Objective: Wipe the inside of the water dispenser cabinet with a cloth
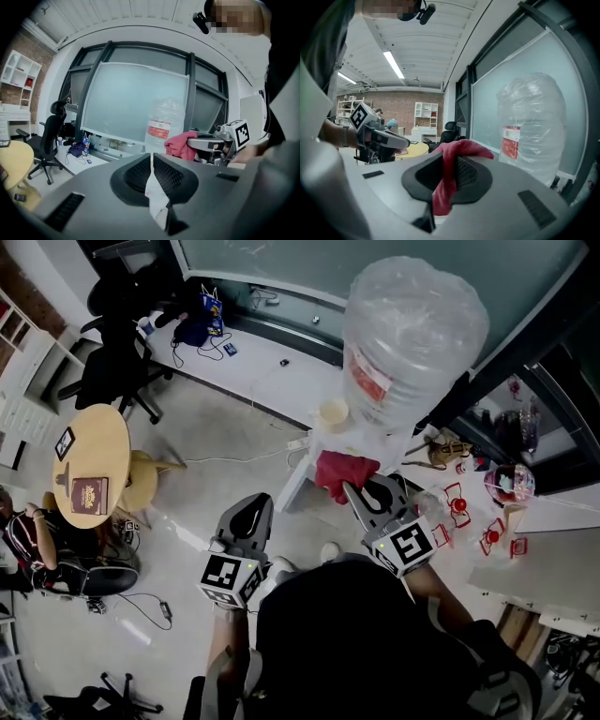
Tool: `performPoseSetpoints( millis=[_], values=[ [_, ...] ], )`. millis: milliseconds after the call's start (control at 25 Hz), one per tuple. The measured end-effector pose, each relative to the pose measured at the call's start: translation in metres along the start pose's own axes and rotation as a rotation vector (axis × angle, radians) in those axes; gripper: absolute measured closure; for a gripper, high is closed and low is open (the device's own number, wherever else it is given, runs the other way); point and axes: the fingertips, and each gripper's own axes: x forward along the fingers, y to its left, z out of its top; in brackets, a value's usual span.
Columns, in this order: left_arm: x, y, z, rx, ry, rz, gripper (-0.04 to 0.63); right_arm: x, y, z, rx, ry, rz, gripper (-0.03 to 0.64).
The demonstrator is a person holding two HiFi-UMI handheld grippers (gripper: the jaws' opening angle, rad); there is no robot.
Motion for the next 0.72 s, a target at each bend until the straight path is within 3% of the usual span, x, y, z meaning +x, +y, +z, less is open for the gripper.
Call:
performPoseSetpoints(
  millis=[720],
  values=[
    [-0.0055,-0.0063,-0.0002,-0.017,-0.007,0.021,0.586,-0.0049,0.0016,-0.0033,0.004,-0.007,0.01,0.571]
  ],
)
